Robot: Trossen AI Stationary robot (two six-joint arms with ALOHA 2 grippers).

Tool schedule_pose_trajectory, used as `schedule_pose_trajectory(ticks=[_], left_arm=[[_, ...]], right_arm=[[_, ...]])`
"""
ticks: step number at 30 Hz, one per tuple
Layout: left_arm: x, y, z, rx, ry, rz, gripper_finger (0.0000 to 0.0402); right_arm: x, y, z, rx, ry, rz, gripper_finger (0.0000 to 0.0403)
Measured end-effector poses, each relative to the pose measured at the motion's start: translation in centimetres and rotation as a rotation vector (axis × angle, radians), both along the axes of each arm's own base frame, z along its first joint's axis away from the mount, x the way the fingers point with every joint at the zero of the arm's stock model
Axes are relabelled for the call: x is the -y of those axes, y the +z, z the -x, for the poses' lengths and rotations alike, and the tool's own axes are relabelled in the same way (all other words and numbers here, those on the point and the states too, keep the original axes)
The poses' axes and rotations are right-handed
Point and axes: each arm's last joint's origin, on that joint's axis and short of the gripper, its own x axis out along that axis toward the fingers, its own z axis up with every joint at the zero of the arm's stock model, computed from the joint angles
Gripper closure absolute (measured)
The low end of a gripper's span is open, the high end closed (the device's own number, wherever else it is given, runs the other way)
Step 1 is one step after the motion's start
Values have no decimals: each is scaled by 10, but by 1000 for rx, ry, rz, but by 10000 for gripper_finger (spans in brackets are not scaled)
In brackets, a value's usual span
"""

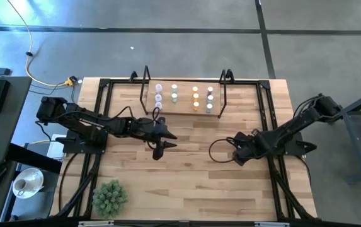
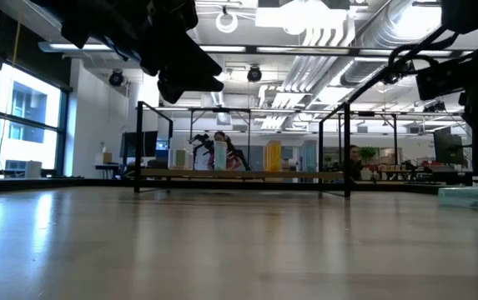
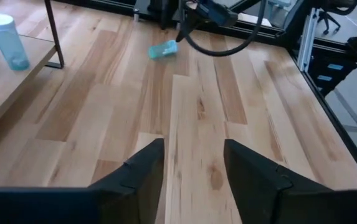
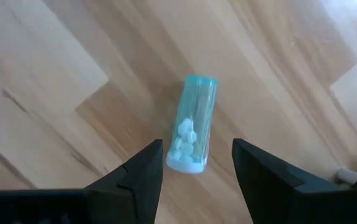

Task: Pick and place medicine bottles onto shelf by color
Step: Put the green pill bottle on the shelf aligned with the other green pill bottles

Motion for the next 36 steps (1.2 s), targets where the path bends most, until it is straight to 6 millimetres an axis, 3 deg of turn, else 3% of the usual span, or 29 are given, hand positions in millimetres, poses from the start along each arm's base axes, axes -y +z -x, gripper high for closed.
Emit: schedule_pose_trajectory(ticks=[15,24,28,36], left_arm=[[0,0,0,0,-1,0,231],[0,0,0,0,-1,0,231],[0,0,0,0,-1,0,231],[0,0,0,0,0,1,231]], right_arm=[[25,-1,-11,-61,-43,-142,164],[27,-28,1,-76,-65,-191,164],[27,-33,2,-70,-76,-207,179],[26,-34,1,-50,-73,-221,271]])
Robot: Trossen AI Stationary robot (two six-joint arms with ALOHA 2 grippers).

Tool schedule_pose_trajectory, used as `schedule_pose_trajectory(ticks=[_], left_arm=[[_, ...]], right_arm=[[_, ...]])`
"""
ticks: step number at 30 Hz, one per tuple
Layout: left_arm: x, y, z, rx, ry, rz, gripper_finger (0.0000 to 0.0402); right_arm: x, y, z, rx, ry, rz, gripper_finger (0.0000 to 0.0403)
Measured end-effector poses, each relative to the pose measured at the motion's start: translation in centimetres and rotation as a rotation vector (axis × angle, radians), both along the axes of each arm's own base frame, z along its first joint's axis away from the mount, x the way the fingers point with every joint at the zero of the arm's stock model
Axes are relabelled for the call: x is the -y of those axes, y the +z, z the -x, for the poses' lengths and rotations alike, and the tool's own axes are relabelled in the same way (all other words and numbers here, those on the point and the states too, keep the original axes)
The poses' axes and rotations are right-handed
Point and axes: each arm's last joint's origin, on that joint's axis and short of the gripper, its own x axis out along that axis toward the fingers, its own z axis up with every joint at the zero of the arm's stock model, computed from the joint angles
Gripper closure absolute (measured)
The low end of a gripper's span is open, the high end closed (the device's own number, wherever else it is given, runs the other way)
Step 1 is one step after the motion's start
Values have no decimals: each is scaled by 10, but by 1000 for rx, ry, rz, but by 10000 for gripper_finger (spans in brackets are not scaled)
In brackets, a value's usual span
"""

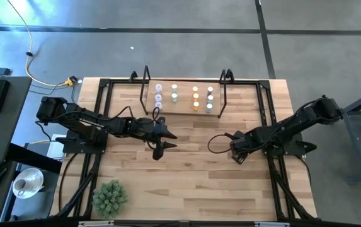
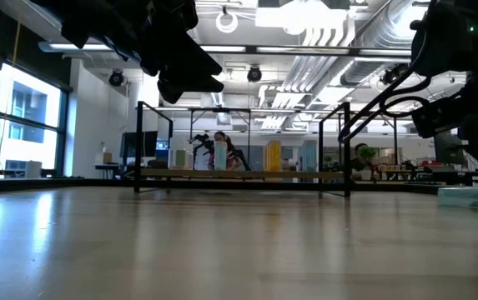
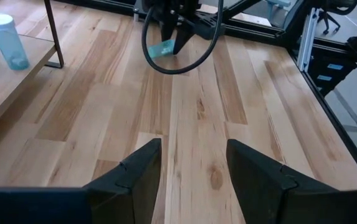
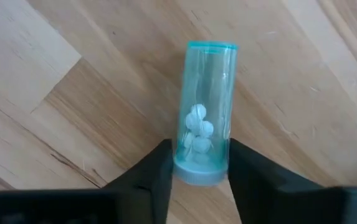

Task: Pick and place medicine bottles onto shelf by color
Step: Put the green pill bottle on the shelf aligned with the other green pill bottles

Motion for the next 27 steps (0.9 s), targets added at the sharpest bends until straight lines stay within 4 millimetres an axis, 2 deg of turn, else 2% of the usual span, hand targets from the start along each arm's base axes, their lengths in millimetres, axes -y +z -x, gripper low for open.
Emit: schedule_pose_trajectory(ticks=[6,13,22,27], left_arm=[[0,0,0,0,4,8,231],[0,0,0,3,56,113,231],[0,0,0,4,95,215,231],[0,0,0,4,95,215,231]], right_arm=[[-3,1,-8,84,64,-19,316],[-12,9,-32,346,211,-112,302],[-18,22,-53,607,362,-118,305],[-21,44,-67,704,464,-38,306]])
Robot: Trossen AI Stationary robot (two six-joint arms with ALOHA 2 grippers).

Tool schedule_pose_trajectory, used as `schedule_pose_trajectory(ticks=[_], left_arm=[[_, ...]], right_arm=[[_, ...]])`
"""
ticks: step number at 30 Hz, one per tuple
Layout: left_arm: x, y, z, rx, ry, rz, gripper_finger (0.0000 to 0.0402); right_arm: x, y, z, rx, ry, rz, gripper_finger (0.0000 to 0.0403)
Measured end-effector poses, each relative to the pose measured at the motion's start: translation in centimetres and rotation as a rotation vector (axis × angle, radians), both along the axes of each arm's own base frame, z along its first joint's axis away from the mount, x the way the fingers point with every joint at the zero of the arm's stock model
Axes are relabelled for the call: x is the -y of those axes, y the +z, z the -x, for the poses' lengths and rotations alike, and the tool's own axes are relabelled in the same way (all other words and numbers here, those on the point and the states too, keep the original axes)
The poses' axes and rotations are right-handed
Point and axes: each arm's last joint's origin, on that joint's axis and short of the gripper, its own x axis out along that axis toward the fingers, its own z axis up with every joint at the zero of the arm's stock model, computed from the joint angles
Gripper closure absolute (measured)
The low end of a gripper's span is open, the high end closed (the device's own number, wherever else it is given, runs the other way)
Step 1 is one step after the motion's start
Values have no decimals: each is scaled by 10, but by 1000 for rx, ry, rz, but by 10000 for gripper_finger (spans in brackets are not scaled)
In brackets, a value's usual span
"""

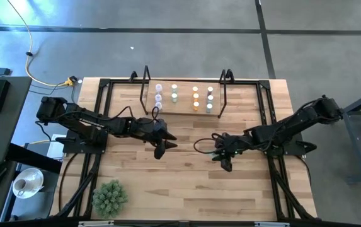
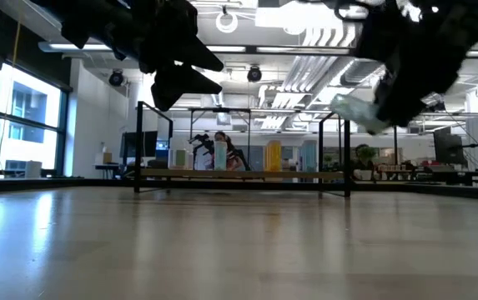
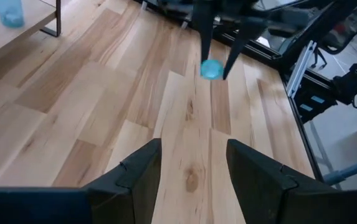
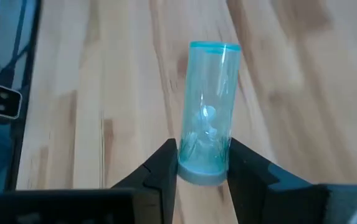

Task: Pick and place medicine bottles onto shelf by color
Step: Put the green pill bottle on the shelf aligned with the other green pill bottles

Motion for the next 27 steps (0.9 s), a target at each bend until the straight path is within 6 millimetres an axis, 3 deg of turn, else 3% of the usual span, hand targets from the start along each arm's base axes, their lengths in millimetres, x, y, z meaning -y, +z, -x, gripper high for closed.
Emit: schedule_pose_trajectory(ticks=[5,11,27], left_arm=[[0,0,0,0,1,3,231],[0,0,0,1,32,63,231],[1,0,0,1,39,145,231]], right_arm=[[-2,24,-11,91,91,155,306],[1,41,-15,69,101,340,306],[3,73,-28,101,304,838,306]])
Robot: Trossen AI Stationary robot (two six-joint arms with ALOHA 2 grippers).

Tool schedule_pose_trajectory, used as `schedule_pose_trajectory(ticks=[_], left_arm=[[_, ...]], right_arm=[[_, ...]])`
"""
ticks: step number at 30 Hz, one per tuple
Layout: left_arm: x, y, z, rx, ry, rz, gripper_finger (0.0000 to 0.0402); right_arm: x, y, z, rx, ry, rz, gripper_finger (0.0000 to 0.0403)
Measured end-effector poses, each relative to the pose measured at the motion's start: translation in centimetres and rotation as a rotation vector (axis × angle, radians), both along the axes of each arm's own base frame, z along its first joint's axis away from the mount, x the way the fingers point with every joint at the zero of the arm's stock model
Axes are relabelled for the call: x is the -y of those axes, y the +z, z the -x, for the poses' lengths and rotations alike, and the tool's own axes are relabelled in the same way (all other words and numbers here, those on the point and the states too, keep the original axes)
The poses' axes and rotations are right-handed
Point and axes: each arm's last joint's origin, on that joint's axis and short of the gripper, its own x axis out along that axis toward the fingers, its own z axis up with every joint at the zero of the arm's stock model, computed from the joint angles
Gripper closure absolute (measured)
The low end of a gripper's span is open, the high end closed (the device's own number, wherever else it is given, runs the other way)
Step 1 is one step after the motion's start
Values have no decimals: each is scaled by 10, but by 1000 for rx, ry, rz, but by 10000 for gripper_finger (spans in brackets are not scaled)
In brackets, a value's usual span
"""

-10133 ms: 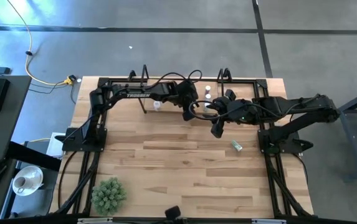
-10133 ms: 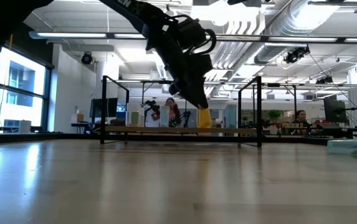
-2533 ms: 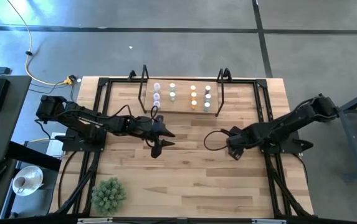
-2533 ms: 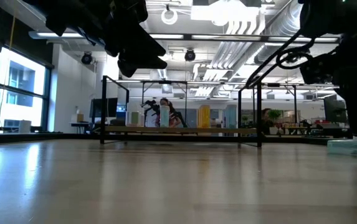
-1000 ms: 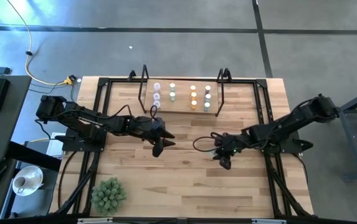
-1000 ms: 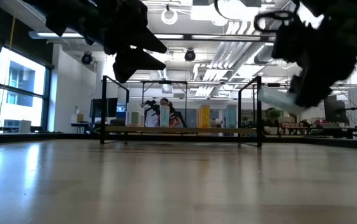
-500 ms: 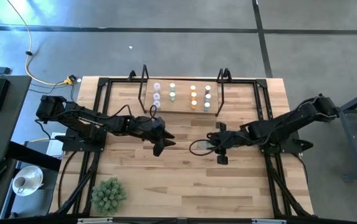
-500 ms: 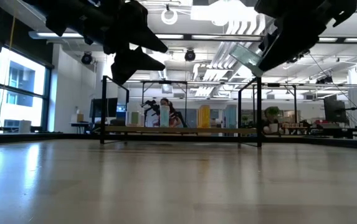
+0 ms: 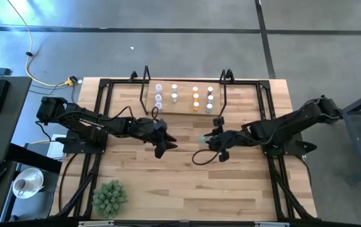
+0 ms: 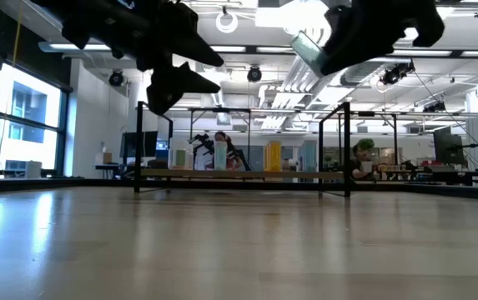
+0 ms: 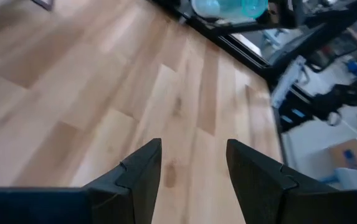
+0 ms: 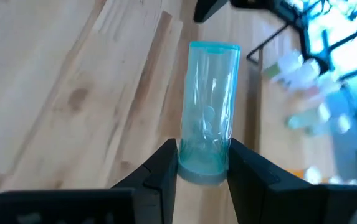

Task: Pick and place medicine bottles onto shelf by color
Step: Put the green pill bottle on the shelf aligned with the other green pill bottles

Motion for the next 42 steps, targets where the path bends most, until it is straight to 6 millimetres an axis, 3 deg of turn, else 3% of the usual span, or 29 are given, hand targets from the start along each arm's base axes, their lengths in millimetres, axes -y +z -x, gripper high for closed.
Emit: schedule_pose_trajectory(ticks=[7,18,29,42], left_arm=[[3,1,0,4,-67,72,231],[3,1,0,10,-47,112,231],[3,9,-4,91,-58,103,231],[3,12,-5,126,-65,84,231]], right_arm=[[-12,3,-23,-93,113,219,306],[-44,-14,-50,-229,208,587,306],[-67,-27,-70,-258,312,955,306],[-73,-23,-74,-243,349,1060,306]])
